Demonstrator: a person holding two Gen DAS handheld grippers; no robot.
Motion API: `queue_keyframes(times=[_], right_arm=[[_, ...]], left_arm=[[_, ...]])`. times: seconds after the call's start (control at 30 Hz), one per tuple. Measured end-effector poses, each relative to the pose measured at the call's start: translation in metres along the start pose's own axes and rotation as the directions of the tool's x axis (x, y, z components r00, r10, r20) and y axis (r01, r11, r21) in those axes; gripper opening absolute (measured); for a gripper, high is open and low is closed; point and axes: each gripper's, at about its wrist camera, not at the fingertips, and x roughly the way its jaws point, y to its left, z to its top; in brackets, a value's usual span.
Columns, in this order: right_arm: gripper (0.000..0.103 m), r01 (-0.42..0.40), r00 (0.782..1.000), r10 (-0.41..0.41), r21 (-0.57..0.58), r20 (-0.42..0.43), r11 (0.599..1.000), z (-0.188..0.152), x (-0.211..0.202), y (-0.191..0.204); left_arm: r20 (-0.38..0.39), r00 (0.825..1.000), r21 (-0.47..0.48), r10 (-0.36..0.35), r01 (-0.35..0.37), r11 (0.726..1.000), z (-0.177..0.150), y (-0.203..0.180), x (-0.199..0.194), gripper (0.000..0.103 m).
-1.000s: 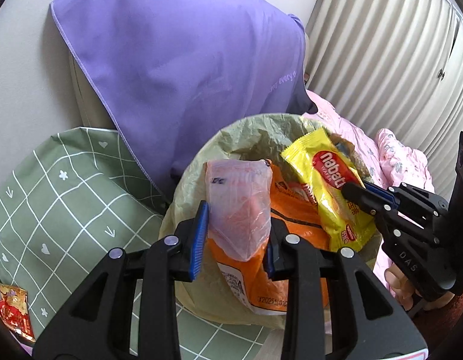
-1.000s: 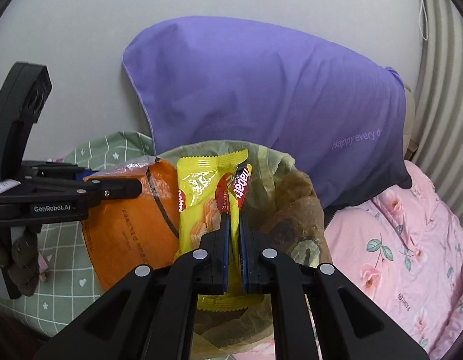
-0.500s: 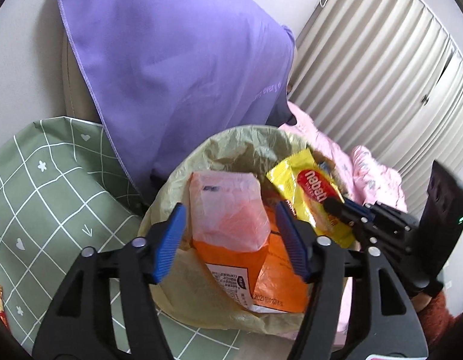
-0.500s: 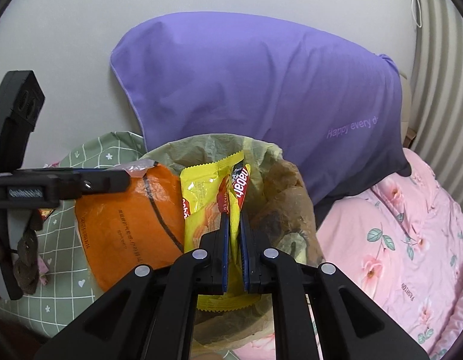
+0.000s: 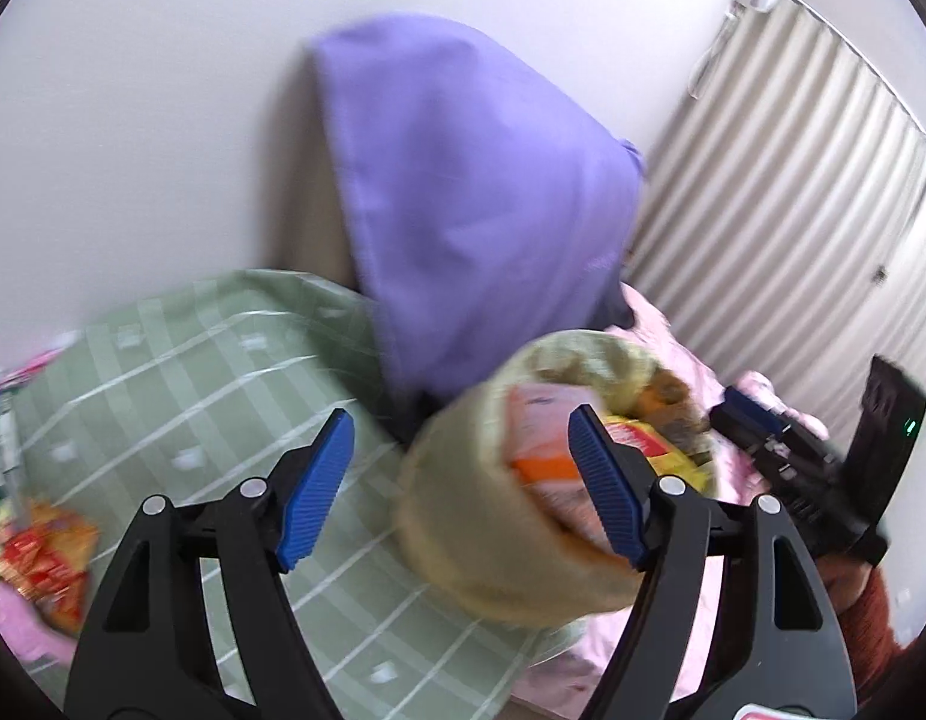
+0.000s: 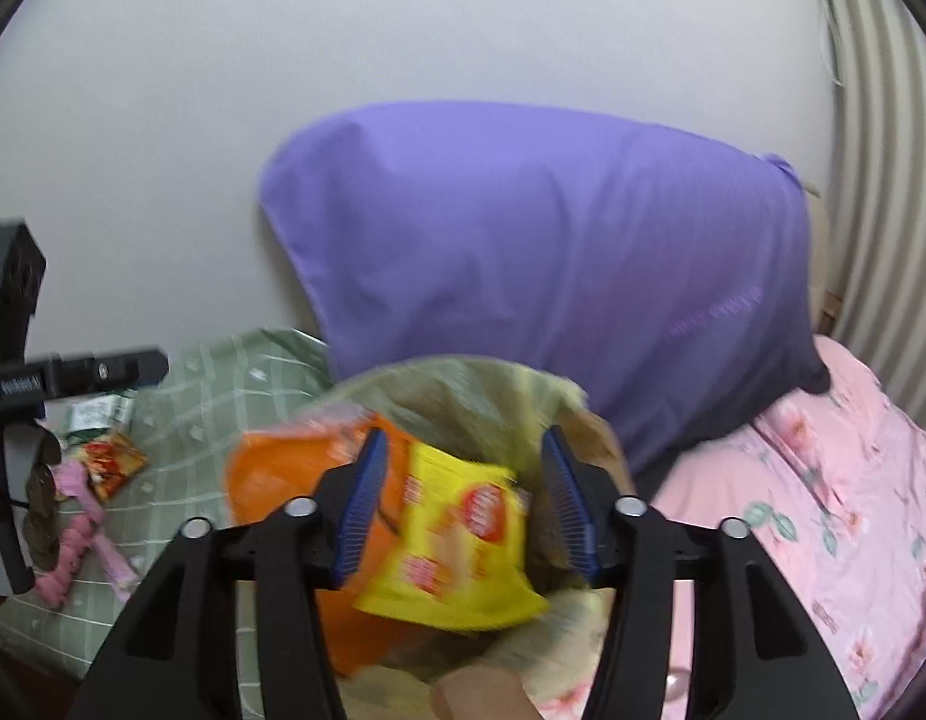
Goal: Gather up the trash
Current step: 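Move both open tools back toward the snacks on the cushion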
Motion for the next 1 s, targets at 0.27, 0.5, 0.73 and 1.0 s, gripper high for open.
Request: queue_keyframes(times=[0.27,0.5,0.73,1.0], right_arm=[[0.056,-0.229,0.973,0.228,-0.138,-0.029,0.963,0.014,0.012,0.071],[0.056,-0.365,0.930,0.363,-0.237,-0.055,0.900,0.022,0.032,0.135],[0.055,-0.553,0.833,0.512,-0.293,-0.209,0.780,-0.007,0.065,0.211],[0.055,-0.675,0.728,0.517,-0.338,-0.450,0.657,-0.081,0.100,0.281]], left_arm=[[0.071,0.953,-0.168,0.296,-0.281,0.945,-0.046,0.096,-0.093,0.074],[0.113,0.842,-0.373,0.528,-0.456,0.808,-0.099,0.162,-0.175,0.077],[0.020,0.796,-0.415,0.605,-0.544,0.729,-0.148,0.190,-0.191,0.088],[-0.077,0.817,-0.491,0.571,-0.529,0.692,-0.180,0.205,-0.173,0.091]])
